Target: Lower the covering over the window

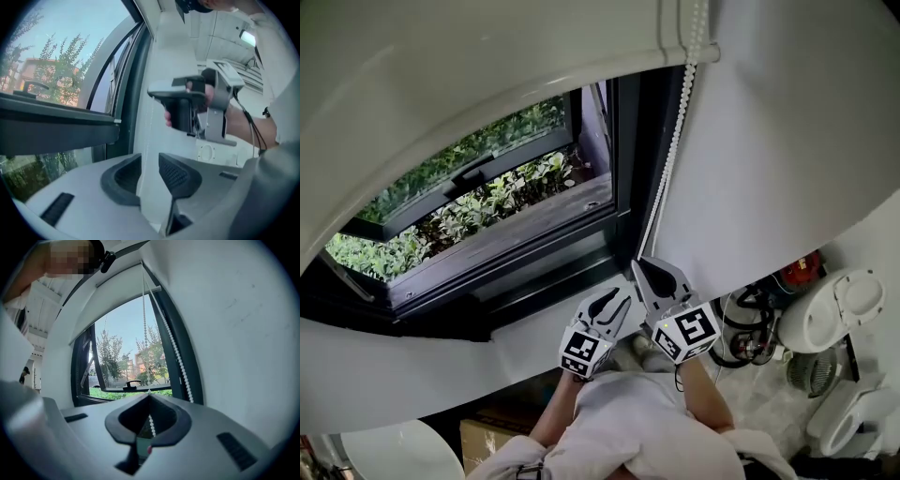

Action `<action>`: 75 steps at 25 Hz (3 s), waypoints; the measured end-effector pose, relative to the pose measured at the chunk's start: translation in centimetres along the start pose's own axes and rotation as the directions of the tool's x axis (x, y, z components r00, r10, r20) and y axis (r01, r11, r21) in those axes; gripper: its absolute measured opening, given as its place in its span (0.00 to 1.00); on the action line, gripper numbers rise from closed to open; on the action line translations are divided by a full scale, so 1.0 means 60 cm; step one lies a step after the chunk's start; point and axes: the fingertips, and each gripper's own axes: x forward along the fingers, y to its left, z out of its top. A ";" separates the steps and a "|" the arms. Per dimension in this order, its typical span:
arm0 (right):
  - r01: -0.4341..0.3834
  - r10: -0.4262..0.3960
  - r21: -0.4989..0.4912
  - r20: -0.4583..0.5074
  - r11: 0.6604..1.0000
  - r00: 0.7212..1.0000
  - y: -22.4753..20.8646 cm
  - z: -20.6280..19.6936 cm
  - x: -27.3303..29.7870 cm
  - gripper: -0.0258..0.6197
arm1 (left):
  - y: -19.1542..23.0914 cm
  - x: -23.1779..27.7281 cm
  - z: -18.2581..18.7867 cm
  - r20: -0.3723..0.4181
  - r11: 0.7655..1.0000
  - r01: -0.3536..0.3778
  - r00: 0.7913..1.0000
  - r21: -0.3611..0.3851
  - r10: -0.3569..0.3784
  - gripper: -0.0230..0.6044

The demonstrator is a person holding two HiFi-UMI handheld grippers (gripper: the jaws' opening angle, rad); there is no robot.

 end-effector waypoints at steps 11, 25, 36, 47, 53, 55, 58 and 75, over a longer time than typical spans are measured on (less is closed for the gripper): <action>-0.013 0.018 0.054 -0.093 0.998 0.996 0.006 -0.082 -0.004 0.03 | 0.011 -0.047 0.169 0.170 0.999 0.003 0.985 0.047 -0.011 0.21; -0.019 0.024 0.057 -0.089 0.998 0.996 0.023 -0.089 -0.004 0.03 | -0.019 -0.023 0.348 0.317 0.982 0.036 0.944 0.183 -0.094 0.21; -0.025 0.029 0.051 -0.088 0.998 0.996 0.031 -0.091 -0.002 0.03 | -0.024 -0.017 0.402 0.363 0.979 0.026 0.926 0.204 -0.100 0.07; -0.019 0.026 0.042 -0.176 0.999 0.984 0.028 -0.137 0.003 0.03 | -0.017 -0.010 0.352 0.332 0.981 -0.006 0.942 0.195 -0.060 0.07; -0.003 0.020 0.064 -0.261 0.998 0.965 0.020 -0.202 -0.002 0.04 | -0.005 0.006 0.284 0.255 0.987 -0.003 0.966 0.164 -0.040 0.07; 0.001 0.017 0.066 -0.280 0.998 0.960 0.018 -0.223 -0.004 0.04 | -0.002 0.011 0.261 0.228 0.989 0.000 0.973 0.148 -0.034 0.07; 0.006 0.010 0.051 -0.298 0.999 0.954 0.015 -0.250 -0.005 0.04 | 0.002 0.017 0.234 0.206 0.991 -0.003 0.978 0.133 -0.025 0.07; 0.036 -0.044 -0.033 -0.290 0.999 0.956 -0.002 -0.250 -0.024 0.40 | 0.008 0.019 0.186 0.194 0.993 -0.028 0.981 0.114 0.005 0.06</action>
